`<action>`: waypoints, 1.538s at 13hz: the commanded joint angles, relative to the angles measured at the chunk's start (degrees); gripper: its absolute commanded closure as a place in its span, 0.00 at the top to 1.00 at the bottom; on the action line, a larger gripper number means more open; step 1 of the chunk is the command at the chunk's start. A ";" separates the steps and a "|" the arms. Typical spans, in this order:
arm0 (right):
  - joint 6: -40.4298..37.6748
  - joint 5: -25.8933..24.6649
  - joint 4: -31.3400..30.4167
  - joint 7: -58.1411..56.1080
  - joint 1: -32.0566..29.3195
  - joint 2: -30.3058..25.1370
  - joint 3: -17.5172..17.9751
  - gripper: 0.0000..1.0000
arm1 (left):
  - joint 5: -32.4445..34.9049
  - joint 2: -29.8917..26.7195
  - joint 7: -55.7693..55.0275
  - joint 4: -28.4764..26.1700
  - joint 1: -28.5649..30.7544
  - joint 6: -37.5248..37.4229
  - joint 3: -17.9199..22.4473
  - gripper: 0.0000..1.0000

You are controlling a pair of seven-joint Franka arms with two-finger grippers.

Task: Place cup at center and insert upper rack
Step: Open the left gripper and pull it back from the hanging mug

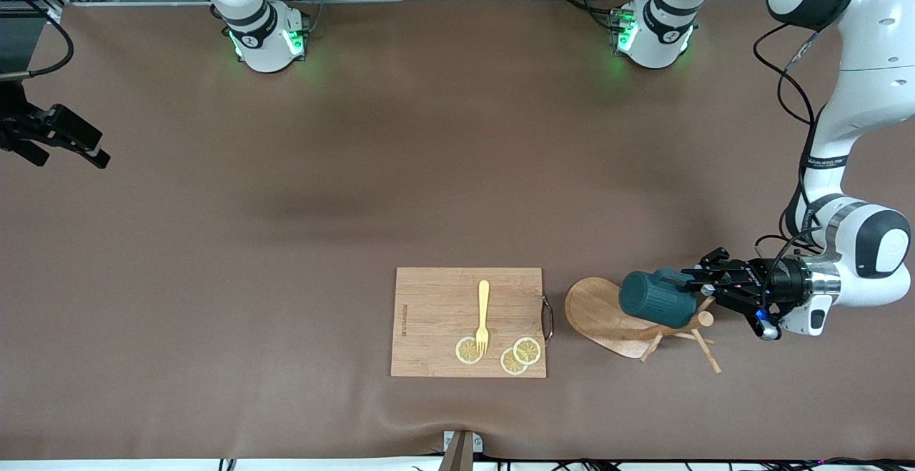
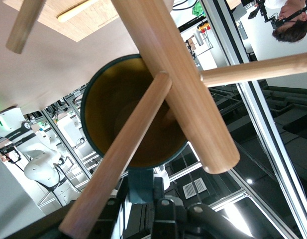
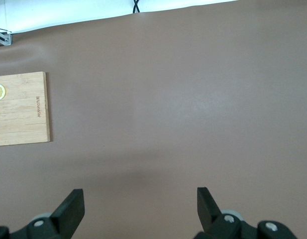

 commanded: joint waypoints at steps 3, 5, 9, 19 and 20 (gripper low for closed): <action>-0.64 1.12 0.45 -0.68 0.08 -0.12 -0.11 1.00 | -2.19 0.95 0.43 2.48 -0.30 -1.06 -0.26 1.00; -1.00 1.12 0.36 -0.68 0.08 -0.12 -0.11 1.00 | -2.10 0.42 -1.22 3.19 -0.13 -1.15 -0.17 1.00; -1.35 1.12 0.36 -0.68 0.08 -0.12 -0.11 1.00 | -2.02 -1.59 -7.03 4.78 0.75 -2.20 -0.70 1.00; -1.44 1.04 -0.16 -1.12 0.00 -0.12 -0.20 1.00 | 27.83 -26.72 -9.76 4.60 -3.98 -2.47 -1.05 1.00; -1.52 1.12 -0.16 -1.12 0.00 -0.12 -0.28 1.00 | 32.04 -28.91 -9.76 4.60 -5.56 -2.47 -1.14 1.00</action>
